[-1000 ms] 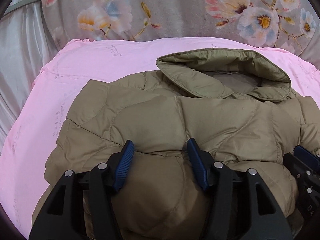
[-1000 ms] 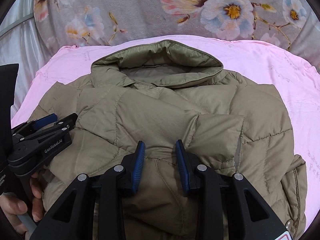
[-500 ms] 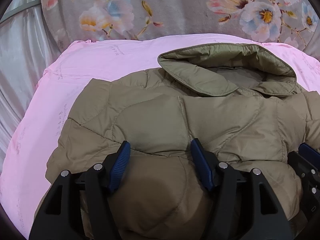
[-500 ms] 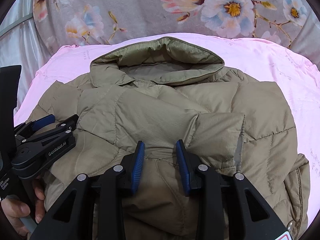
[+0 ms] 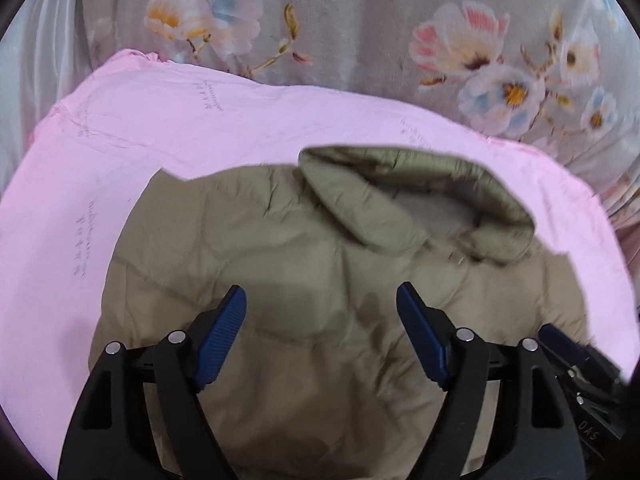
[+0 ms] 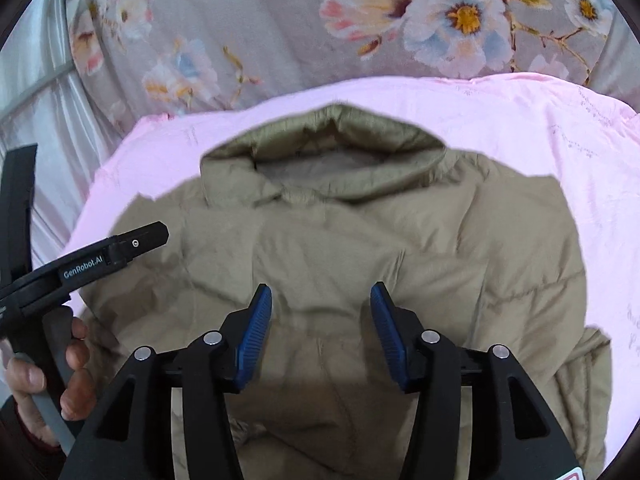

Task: Fold large clothes

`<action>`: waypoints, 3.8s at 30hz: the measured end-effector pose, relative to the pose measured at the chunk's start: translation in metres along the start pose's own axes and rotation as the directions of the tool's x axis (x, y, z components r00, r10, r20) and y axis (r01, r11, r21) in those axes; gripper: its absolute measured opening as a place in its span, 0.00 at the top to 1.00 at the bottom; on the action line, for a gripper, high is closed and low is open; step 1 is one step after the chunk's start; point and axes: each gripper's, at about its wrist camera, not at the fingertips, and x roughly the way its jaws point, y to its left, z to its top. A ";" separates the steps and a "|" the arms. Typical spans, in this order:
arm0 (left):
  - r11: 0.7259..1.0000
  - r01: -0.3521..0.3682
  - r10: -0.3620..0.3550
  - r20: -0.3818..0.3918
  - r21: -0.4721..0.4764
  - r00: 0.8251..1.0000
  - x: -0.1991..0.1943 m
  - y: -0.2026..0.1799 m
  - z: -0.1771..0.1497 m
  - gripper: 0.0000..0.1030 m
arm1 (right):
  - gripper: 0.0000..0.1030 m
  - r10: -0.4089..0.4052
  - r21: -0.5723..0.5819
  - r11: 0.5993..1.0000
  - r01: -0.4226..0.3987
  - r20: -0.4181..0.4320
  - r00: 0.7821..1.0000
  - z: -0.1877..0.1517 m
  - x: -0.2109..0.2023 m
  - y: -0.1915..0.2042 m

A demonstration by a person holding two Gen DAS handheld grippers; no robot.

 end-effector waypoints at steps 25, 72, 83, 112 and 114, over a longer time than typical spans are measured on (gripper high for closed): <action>0.990 0.120 -0.127 -0.107 -0.073 0.986 0.074 -0.004 0.020 0.93 | 0.98 0.030 0.220 0.975 -0.025 -0.022 0.999 0.039 0.052 -0.044; 0.997 -0.063 0.071 -0.172 0.050 0.983 0.118 -0.014 0.064 0.78 | 0.86 -0.120 -0.003 0.993 0.120 -0.064 0.991 0.078 0.100 -0.038; 0.974 -0.163 0.172 -0.046 0.159 0.984 0.124 -0.026 0.037 0.78 | 0.89 -0.154 0.015 0.988 0.155 -0.064 0.986 0.065 0.115 -0.048; 0.947 -0.229 0.241 -0.028 0.224 0.970 0.131 -0.039 0.035 0.79 | 0.88 -0.175 -0.012 0.985 0.174 -0.084 0.981 0.069 0.123 -0.044; 0.944 -0.235 0.248 -0.026 0.231 0.968 0.131 -0.040 0.035 0.79 | 0.88 -0.172 -0.009 0.985 0.172 -0.084 0.981 0.069 0.123 -0.044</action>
